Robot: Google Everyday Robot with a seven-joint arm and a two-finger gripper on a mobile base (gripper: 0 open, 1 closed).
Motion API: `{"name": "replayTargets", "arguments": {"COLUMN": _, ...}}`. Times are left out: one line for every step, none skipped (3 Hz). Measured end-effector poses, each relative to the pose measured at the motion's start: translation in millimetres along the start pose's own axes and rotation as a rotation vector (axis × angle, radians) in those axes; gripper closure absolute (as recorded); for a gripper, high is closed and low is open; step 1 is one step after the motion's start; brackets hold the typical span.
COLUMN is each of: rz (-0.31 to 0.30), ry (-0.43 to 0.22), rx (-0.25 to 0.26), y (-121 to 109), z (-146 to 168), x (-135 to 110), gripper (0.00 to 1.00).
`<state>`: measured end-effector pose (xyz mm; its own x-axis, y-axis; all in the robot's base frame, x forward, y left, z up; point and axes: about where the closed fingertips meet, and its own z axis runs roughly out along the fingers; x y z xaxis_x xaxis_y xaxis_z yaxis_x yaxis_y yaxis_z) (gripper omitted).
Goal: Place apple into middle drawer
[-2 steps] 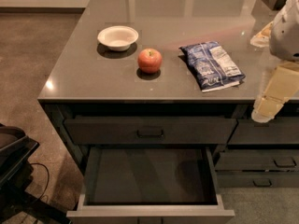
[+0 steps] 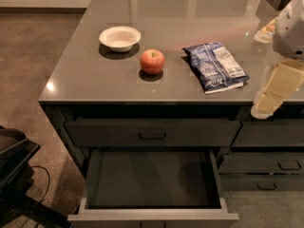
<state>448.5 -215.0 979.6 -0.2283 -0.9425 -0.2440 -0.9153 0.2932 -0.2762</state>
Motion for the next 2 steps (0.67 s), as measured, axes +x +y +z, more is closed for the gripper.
{"name": "replayTargets", "arguments": {"rz": 0.014, "ry": -0.099, "rx": 0.050, "y": -36, "z": 10, "x": -21, "gripper": 0.00}}
{"name": "replayTargets", "arguments": {"rz": 0.065, "ry": -0.209, "rx": 0.082, "y": -81, "z": 25, "x": -44, "gripper": 0.00}}
